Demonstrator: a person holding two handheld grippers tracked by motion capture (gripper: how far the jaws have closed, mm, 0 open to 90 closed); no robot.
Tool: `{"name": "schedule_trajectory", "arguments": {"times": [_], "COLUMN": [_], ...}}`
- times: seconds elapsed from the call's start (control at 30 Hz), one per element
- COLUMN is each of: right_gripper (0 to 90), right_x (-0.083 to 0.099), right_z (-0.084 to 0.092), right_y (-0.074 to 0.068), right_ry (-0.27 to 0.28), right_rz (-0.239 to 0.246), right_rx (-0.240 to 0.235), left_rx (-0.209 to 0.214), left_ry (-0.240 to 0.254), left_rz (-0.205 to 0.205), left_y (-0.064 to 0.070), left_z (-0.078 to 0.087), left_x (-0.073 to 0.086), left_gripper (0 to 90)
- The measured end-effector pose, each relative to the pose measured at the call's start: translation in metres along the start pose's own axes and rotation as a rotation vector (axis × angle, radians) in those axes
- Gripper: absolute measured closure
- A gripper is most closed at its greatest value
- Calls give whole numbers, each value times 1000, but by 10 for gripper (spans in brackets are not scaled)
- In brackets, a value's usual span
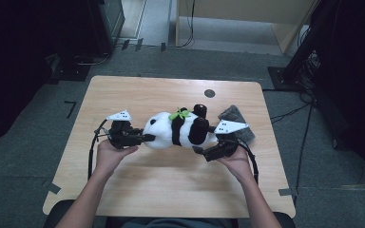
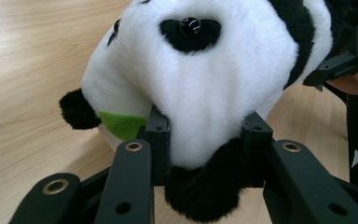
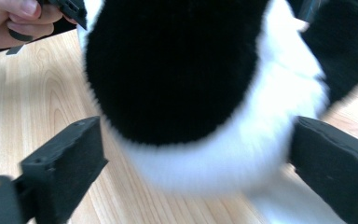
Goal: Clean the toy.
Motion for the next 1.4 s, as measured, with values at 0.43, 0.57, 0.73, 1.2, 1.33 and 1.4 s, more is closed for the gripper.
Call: {"name": "schedule_trajectory", "arguments": {"times": [0.43,0.57,0.73,1.2,1.33,1.4], "right_gripper": [200,350,398,397,396,397], "right_x": [-1,1,-1,-6,-9,-11], "right_z": [-10,-11,-5,19,20,20], "right_y": [2,3,11,29,24,21], "right_ry": [-7,-59,-80,-102,-101,-101], "right_rz": [55,-13,-96,-254,-284,-297], "right_rx": [153,113,102,99,70,42], "left_rx": [-1,-73,-92,-71,-61,-63], "left_ry": [-2,-5,30,52,40,40], "left_rz": [51,-29,-144,-173,-218,-236], "left_y": [3,2,0,0,6,9], "left_z": [-8,-10,-11,-8,-13,-15], "left_x": [-1,-2,-4,6,8,8], "left_gripper": [591,456,259,246,249,243]}}
Point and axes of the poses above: each handheld gripper's, and its own axes: z roughly backward along the jaws, x roughly out of its underside, y roughly to its right, the point moved 9 cm from there along -z, roughly forward along the jaws, and after that the axes turned 13 degrees about x, right-handed, at the moved point
